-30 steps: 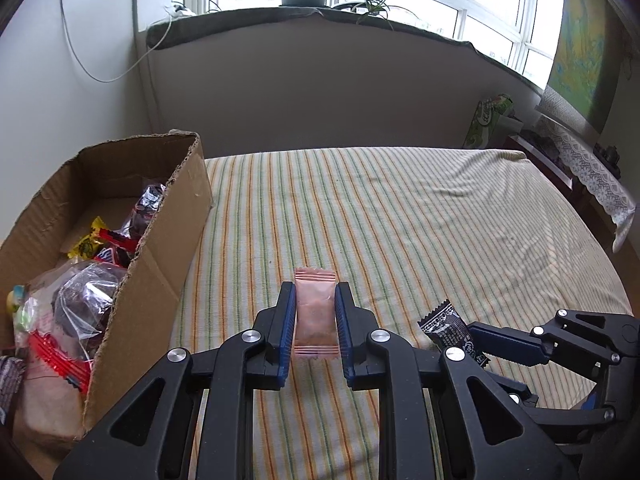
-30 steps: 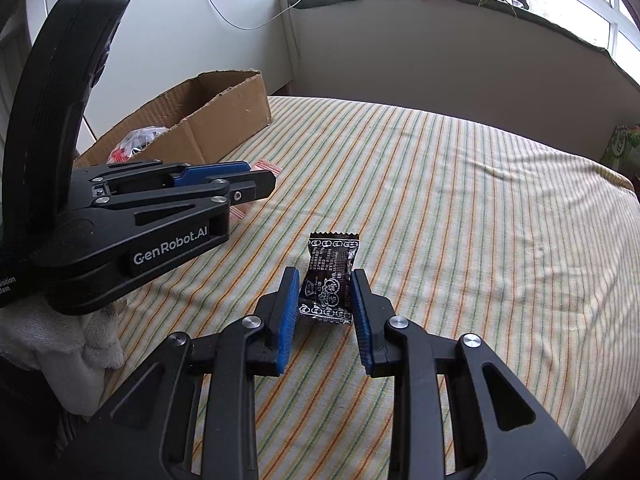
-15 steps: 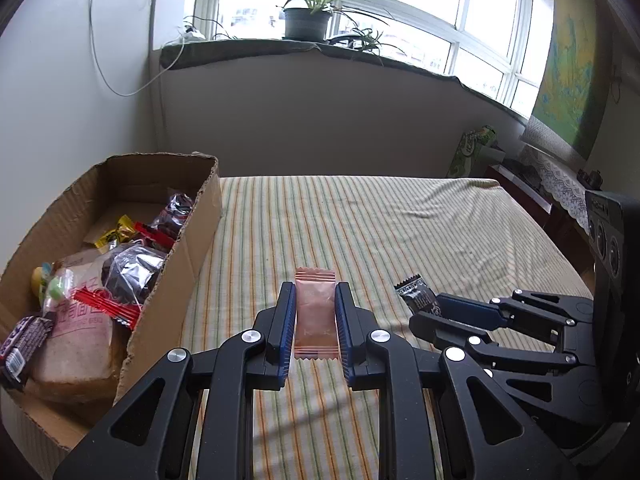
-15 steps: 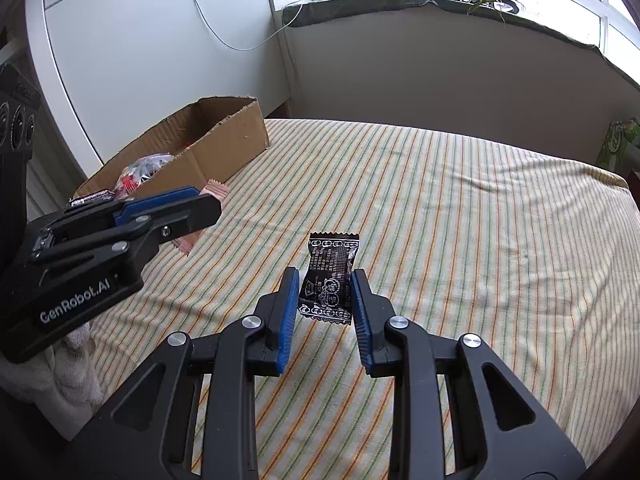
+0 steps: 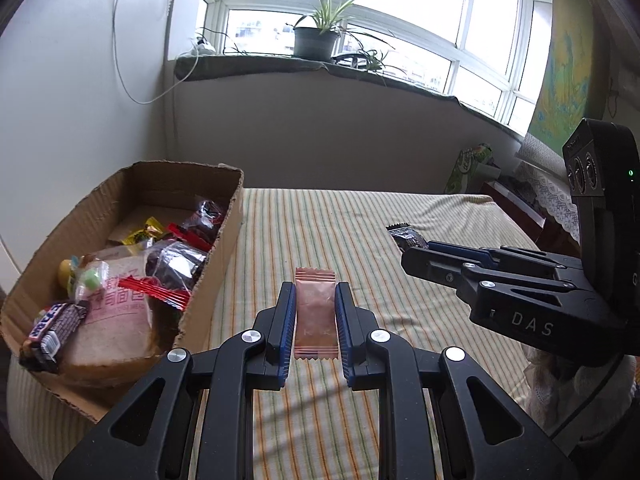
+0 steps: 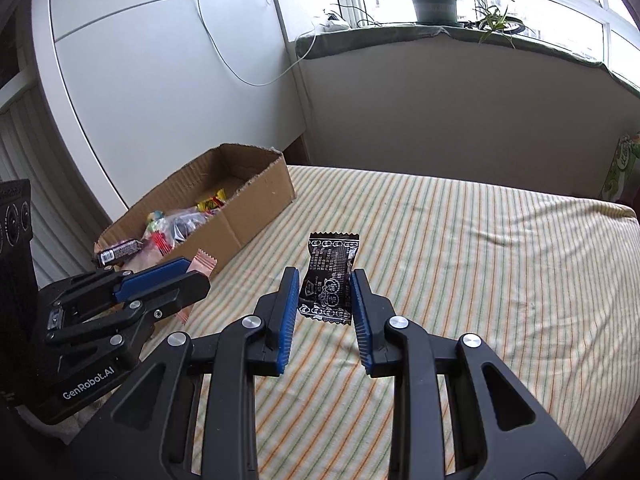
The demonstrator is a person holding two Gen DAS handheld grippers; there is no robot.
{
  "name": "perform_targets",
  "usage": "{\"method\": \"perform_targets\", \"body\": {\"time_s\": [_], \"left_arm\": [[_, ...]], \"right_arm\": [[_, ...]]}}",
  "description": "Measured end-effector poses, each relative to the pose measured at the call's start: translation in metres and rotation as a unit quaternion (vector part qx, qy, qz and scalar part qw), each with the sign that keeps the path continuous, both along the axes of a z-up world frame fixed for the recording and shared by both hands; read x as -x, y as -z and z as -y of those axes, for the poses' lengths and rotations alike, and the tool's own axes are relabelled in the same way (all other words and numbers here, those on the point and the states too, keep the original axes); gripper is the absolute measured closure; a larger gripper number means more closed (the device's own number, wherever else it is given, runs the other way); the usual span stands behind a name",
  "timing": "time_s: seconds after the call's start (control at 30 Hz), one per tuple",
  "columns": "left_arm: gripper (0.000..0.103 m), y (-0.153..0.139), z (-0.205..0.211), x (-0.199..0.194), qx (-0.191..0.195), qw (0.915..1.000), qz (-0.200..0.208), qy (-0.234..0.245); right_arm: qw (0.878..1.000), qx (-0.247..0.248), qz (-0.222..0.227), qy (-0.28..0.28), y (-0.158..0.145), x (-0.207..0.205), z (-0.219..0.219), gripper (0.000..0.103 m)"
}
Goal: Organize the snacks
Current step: 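Lift both held candies and carry them over the box, then open both tools to drop the candies into the box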
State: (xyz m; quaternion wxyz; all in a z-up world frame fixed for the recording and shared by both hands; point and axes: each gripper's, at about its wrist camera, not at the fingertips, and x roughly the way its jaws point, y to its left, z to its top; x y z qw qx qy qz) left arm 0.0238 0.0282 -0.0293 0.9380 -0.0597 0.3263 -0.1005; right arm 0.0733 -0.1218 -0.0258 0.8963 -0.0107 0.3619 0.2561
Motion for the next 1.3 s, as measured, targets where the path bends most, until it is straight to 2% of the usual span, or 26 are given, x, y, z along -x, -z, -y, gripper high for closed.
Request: {"method": "perform_targets", "body": {"time_s": [0.33, 0.63, 0.8, 1.1, 1.3], "left_arm": [[0.085, -0.024, -0.038, 0.008, 0.020, 0.9985, 0.036, -0.036], [0.085, -0.033, -0.090, 0.003, 0.026, 0.9929, 0.050, -0.104], [0.085, -0.032, -0.109, -0.009, 0.023, 0.9893, 0.046, -0.136], [0.085, -0.018, -0.122, -0.006, 0.013, 0.9873, 0.033, -0.155], [0.085, -0.018, -0.125, -0.003, 0.008, 0.9860, 0.027, -0.164]], "right_arm": [[0.999, -0.006, 0.027, -0.040, -0.028, -0.017, -0.056, 0.076], [0.996, -0.019, 0.038, -0.082, -0.041, -0.027, -0.118, 0.076], [0.995, -0.023, 0.030, -0.093, -0.035, -0.036, -0.142, 0.076], [0.994, -0.021, -0.003, -0.112, -0.011, -0.047, -0.161, 0.076], [0.992, -0.013, -0.006, -0.124, -0.005, -0.041, -0.167, 0.075]]}}
